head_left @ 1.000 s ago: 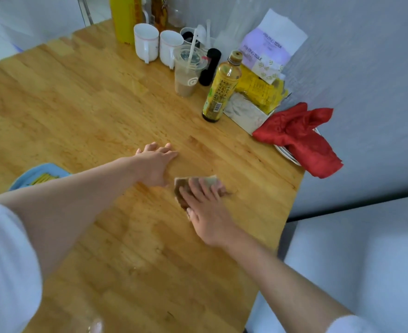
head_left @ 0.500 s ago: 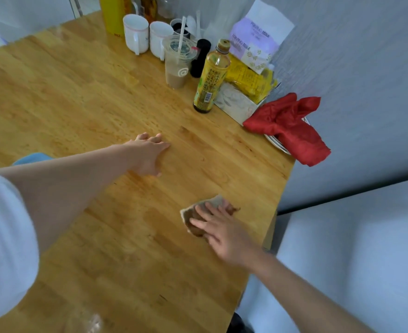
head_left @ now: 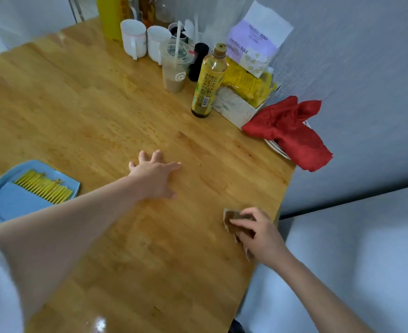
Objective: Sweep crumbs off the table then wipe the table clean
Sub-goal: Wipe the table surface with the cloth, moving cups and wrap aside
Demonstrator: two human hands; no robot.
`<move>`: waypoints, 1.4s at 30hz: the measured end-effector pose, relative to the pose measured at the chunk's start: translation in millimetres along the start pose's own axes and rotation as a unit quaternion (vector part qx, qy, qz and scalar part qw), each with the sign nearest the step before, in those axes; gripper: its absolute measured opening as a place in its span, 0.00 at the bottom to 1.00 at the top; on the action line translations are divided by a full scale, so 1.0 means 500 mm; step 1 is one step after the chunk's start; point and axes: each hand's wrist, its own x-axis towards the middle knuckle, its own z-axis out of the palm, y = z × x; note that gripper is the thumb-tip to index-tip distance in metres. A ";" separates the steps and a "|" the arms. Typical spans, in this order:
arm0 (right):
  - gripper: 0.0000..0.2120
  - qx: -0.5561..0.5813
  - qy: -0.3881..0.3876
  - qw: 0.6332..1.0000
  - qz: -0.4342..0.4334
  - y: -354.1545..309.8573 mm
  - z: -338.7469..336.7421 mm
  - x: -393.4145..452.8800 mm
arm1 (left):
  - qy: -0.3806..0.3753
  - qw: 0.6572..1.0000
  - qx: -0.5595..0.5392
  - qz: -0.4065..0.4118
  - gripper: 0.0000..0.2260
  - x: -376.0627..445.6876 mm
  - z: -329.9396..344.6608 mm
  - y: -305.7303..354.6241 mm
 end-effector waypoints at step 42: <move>0.17 -0.031 0.107 0.992 0.066 -0.325 0.107 0.394 | -0.037 0.999 -0.013 -0.036 0.35 -0.021 -0.007 -0.196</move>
